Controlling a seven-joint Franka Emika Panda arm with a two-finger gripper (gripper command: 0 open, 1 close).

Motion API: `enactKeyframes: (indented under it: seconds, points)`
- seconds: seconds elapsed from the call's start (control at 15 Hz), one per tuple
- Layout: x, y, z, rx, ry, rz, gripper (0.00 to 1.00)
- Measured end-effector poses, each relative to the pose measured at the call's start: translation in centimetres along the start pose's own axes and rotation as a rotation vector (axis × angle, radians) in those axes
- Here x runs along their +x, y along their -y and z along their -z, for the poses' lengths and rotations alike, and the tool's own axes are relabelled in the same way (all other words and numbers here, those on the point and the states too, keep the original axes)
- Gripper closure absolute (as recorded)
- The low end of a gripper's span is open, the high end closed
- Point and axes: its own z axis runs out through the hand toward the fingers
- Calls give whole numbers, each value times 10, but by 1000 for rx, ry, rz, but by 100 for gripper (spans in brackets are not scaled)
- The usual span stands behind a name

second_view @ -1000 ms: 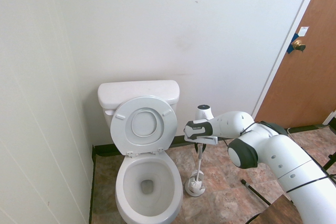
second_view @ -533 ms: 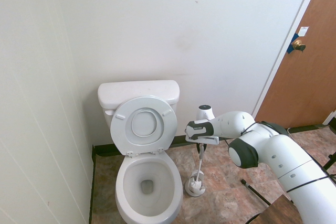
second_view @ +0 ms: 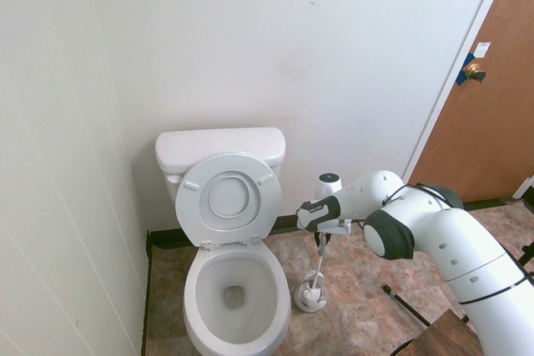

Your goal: Clean the toilet

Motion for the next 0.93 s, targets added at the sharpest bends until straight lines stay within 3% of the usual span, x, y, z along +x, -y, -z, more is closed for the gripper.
enactKeyframes:
  seconds: [0.4, 0.93]
  points:
    - [-10, -38, 13, 8, -11, 0, 100]
    - [-11, -75, 72, 1, -1, 13, 100]
